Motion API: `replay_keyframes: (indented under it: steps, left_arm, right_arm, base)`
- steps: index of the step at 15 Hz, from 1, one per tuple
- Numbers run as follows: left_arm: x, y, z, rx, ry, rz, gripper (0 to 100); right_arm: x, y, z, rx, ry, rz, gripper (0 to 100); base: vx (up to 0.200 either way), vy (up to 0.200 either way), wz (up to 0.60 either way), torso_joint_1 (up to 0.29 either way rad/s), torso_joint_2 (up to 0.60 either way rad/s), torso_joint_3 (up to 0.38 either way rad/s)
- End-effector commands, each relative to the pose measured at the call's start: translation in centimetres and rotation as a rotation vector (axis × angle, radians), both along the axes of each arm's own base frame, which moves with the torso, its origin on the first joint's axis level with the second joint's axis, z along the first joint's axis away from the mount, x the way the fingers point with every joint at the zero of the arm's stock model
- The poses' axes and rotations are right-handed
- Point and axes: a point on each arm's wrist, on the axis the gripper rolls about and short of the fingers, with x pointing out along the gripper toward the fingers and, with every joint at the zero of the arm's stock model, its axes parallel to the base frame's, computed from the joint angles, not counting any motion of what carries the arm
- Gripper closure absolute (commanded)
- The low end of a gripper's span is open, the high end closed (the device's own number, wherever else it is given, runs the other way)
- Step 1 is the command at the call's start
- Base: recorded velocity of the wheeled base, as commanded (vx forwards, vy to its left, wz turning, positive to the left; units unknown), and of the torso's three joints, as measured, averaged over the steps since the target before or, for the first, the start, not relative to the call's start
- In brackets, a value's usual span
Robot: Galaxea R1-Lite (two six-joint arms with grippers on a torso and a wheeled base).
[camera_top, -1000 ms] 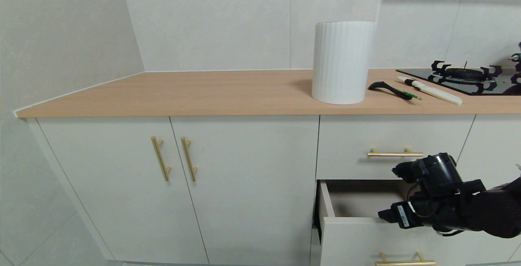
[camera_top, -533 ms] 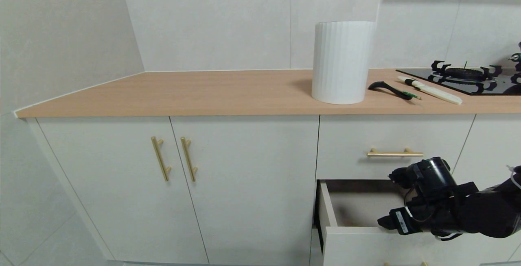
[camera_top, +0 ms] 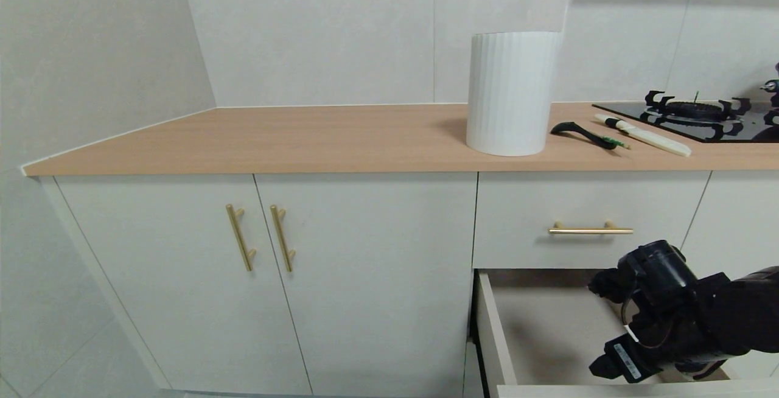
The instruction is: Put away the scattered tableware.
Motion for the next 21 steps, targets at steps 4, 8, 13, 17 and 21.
replay_keyframes:
  steps: [4,8,13,17,21]
  left_arm:
    - [0.0,0.0,0.0,0.0,-0.001,0.0,0]
    - [0.0,0.0,0.0,0.0,-0.001,0.0,0]
    - [0.0,0.0,0.0,0.0,-0.001,0.0,0]
    - [0.0,0.0,0.0,0.0,-0.001,0.0,0]
    - [0.0,0.0,0.0,0.0,-0.001,0.0,0]
  right_arm:
    - [-2.0,0.4,1.6,-0.033,0.08,0.061,0]
    - [-4.6,1.3,2.5,-0.083,0.182,0.168,0]
    - [-4.6,1.5,2.6,-0.097,0.195,0.184,0]
    - [-2.8,1.9,5.8,0.043,0.028,-0.007,0]
    - [-1.8,1.0,7.7,0.127,-0.108,-0.123,0]
  base:
    - [0.0,0.0,0.0,0.0,0.0,0.0]
    - [0.0,0.0,0.0,0.0,0.0,0.0]
    - [0.0,0.0,0.0,0.0,0.0,0.0]
    - [0.0,0.0,0.0,0.0,0.0,0.0]
    - [0.0,0.0,0.0,0.0,0.0,0.0]
